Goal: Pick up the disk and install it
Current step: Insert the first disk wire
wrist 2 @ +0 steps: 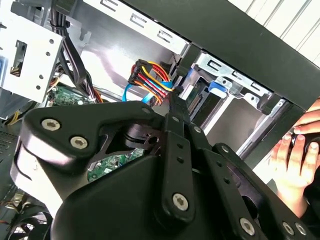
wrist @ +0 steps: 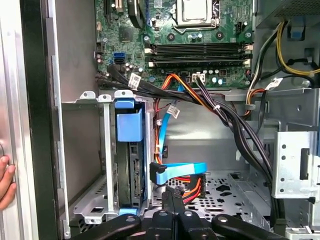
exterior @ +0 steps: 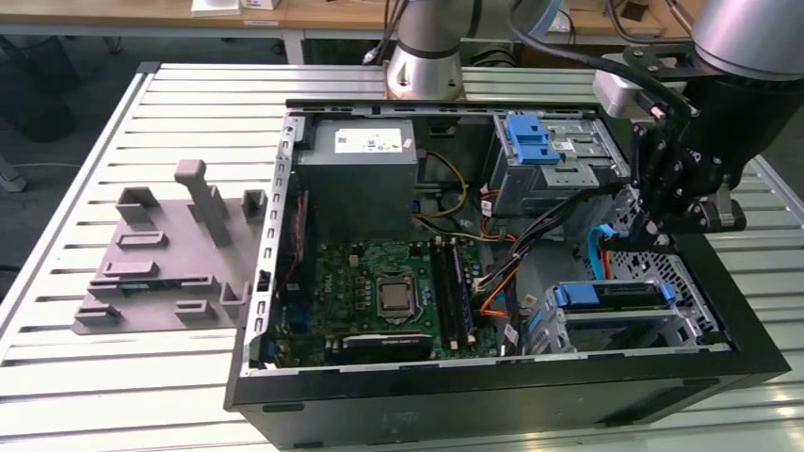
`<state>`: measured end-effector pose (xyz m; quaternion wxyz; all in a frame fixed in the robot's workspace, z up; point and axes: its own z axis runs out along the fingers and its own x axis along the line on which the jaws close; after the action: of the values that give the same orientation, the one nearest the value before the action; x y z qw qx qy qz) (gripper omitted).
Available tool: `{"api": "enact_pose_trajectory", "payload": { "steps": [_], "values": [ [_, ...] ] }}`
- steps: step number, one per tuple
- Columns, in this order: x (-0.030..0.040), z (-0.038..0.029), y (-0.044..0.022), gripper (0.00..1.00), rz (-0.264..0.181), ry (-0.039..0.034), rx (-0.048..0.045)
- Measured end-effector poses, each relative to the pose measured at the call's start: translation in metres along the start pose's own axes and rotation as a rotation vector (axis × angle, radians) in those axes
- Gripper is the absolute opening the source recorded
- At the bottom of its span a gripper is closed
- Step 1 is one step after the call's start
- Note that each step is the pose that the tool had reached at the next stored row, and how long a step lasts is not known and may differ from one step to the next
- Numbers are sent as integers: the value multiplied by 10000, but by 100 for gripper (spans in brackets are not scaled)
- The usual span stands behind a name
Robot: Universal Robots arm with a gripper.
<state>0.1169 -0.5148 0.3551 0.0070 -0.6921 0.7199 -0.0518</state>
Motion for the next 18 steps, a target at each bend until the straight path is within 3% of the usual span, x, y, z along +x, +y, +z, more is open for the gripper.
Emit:
{"api": "enact_pose_trajectory", "payload": {
  "steps": [3, 4, 5, 8, 11, 13, 14, 18],
  "values": [
    [-1, -1, 0, 11, -4, 51, 2],
    [-1, -3, 0, 11, -7, 88, 4],
    [0, -4, 1, 18, -11, 135, 7],
    [0, -9, 8, 18, -20, 268, 22],
    [2, -23, 17, 18, -26, 340, 36],
    [0, -24, 16, 19, -31, 376, 39],
    [-2, -24, 17, 25, -30, 380, 38],
    [-39, -27, 18, 25, -30, 383, 39]
  ]
}}
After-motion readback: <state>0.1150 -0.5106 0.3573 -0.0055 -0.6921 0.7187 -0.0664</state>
